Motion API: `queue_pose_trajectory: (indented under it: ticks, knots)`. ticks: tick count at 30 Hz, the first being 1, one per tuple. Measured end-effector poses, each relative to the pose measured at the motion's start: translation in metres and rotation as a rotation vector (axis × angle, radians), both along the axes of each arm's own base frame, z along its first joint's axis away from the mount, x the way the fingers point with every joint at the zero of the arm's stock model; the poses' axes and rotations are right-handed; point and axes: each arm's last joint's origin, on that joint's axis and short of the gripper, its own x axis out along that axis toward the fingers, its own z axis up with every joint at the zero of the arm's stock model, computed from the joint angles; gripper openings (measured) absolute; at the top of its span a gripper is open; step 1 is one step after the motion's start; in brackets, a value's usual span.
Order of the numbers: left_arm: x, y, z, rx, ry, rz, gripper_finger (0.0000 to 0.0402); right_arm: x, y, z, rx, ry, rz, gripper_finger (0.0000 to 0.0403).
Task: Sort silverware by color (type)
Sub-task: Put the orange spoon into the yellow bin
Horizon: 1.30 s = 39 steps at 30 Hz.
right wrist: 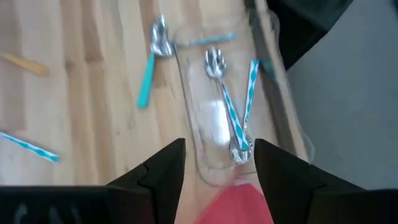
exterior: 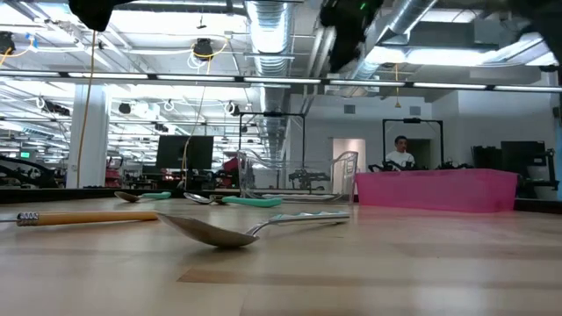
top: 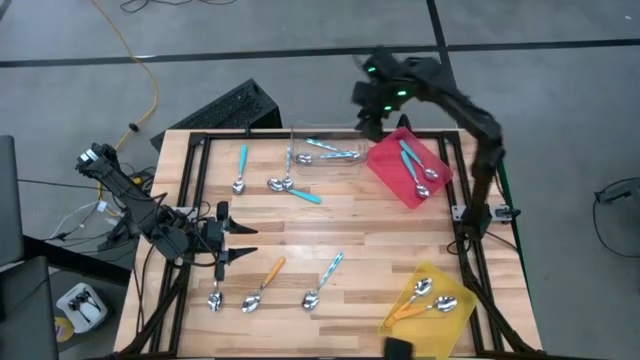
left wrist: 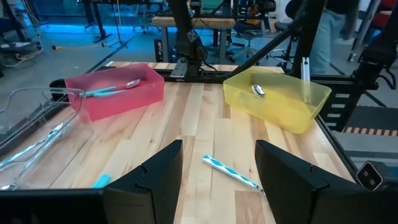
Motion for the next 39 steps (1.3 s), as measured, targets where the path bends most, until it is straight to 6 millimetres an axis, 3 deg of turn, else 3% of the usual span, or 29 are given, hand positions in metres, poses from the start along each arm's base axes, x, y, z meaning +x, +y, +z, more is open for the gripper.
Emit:
queue_pose_trajectory:
  ticks: [5,10,14,18,24,30,39]
  knots:
    - [0.0,-0.001,0.0,-0.01,0.004,-0.022,0.0185,-0.046,0.03,0.04,-0.008,-0.073,-0.024,0.0217]
    - [0.0,-0.001,0.0,-0.021,0.003,-0.02,0.0185,-0.088,0.056,0.067,-0.016,-0.144,-0.038,0.0217]
    - [0.0,-0.001,0.0,-0.063,-0.001,-0.01,0.0185,-0.117,0.075,0.082,-0.043,-0.2,-0.048,0.0217]
    - [0.0,-0.001,0.0,-0.102,-0.004,-0.001,0.0185,-0.141,0.091,0.08,-0.062,-0.274,-0.046,0.0217]
    - [0.0,-0.001,0.001,-0.139,-0.011,0.006,0.0185,-0.165,0.104,0.035,-0.08,-0.346,-0.073,0.0217]
    - [0.0,-0.001,0.002,-0.137,-0.021,0.004,0.0185,-0.174,0.11,-0.036,-0.067,-0.392,-0.12,0.0217]
    - [0.0,-0.002,0.001,-0.151,-0.014,-0.013,0.0185,-0.159,0.116,-0.148,0.131,-0.646,-0.064,0.0217]
